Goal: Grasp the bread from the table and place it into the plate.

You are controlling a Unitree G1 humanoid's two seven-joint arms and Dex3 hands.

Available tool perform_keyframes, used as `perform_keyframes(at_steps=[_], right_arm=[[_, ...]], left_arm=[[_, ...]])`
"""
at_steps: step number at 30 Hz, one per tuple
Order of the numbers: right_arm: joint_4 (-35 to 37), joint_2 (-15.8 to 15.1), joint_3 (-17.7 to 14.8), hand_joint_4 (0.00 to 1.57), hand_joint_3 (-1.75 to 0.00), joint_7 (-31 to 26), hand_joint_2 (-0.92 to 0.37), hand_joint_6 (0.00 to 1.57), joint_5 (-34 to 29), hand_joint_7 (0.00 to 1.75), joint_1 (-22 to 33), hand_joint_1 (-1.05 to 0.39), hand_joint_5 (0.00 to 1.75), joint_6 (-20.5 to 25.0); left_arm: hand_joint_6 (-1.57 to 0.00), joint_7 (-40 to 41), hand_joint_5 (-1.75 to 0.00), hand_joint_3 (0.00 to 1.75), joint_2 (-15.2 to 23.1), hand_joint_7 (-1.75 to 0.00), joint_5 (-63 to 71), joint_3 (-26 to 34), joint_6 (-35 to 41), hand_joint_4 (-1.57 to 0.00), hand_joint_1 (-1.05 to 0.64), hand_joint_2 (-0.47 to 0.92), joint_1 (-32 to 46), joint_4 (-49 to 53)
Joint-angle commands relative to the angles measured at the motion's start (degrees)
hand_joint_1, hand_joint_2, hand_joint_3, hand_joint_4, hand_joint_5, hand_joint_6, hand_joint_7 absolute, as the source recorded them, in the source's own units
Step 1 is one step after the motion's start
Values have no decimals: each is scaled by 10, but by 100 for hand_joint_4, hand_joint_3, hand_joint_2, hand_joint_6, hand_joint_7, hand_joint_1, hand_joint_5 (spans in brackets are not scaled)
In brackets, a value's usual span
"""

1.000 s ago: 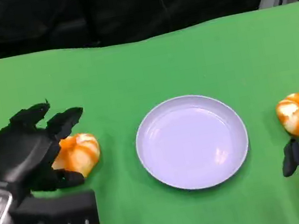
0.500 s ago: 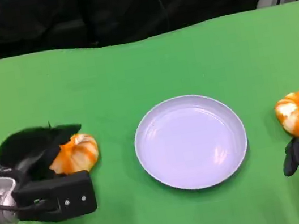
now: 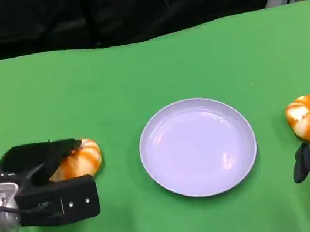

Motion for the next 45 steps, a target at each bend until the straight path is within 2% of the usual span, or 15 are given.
perform_keyframes(at_steps=[1, 12, 21, 29, 31, 33, 34, 36, 37, 38, 39, 42, 43, 44, 45], right_arm=[[-11, -5, -1, 86, -122, -2, -53, 76, -2, 157, 4, -8, 175, -6], [-16, -3, -2, 85, -120, -4, -54, 77, 2, 155, 7, -9, 175, 0], [-22, -5, 0, 84, -119, -4, -56, 76, 1, 156, 10, -8, 175, 1], [-24, -4, 1, 84, -118, -5, -56, 75, 2, 157, 10, -8, 175, 1], [-26, -4, 1, 83, -118, -4, -59, 73, 2, 159, 11, -6, 175, 1], [-27, -4, 1, 83, -117, -4, -60, 72, 3, 161, 12, -6, 175, 1], [-27, -4, 1, 82, -117, -3, -60, 71, 3, 161, 12, -6, 175, 1], [-26, -4, 1, 82, -117, -3, -61, 71, 2, 161, 13, -6, 175, -2], [-26, -4, 1, 82, -116, -4, -61, 71, 1, 161, 13, -6, 175, -4], [-26, -4, 2, 82, -116, -4, -61, 71, 0, 161, 13, -6, 175, -5], [-26, -3, 2, 82, -115, -4, -61, 71, 0, 161, 13, -6, 175, -6], [-29, -3, 2, 82, -115, -6, -61, 70, 1, 162, 14, -6, 175, -3], [-31, -3, 2, 82, -114, -8, -62, 70, 2, 162, 15, -6, 175, 0], [-33, -2, 2, 82, -114, -9, -63, 70, 2, 162, 16, -6, 175, 1], [-34, -2, 3, 82, -113, -9, -63, 70, 2, 162, 16, -6, 175, 2]], left_arm=[[-37, 20, -1, 35, -2, -1, -3, -12, 7, -36, -102, 92, -16, 25], [-39, 45, -2, 38, -24, -1, -7, -37, 12, -40, -102, 92, -31, 78], [-47, 57, -3, 33, -39, -3, -19, -35, 12, -46, -81, 92, -32, 93], [-47, 79, -2, 32, -47, -2, -30, -34, 17, -47, -81, 92, -29, 96], [-81, 111, -13, 38, -60, -9, -39, -25, 22, -80, -34, 92, -22, 100], [-95, 137, -27, 39, -62, -8, -46, -19, 7, -90, -22, 92, -16, 100], [-103, 145, -63, 39, -61, -6, -47, -19, 1, -81, -19, 92, -15, 100], [-108, 157, -89, 38, -61, -4, -53, -19, -7, -72, -18, 92, -13, 100], [-114, 161, -126, 38, -62, -8, -56, -17, -11, -65, -16, 92, -12, 101], [-116, 165, -140, 37, -62, -9, -58, -17, -14, -61, -15, 92, -12, 102], [-117, 167, -149, 37, -62, -10, -59, -16, -16, -58, -15, 92, -12, 103], [-118, 169, -155, 37, -61, -11, -62, -16, -23, -57, -15, 92, -13, 103], [-96, 169, -167, 35, -59, -80, -64, -15, -26, -59, -12, 92, -13, 103], [-77, 169, -171, 34, -59, -121, -66, -15, -29, -60, -11, 92, -13, 102], [-65, 170, -173, 34, -58, -147, -67, -15, -31, -60, -10, 92, -13, 103]])
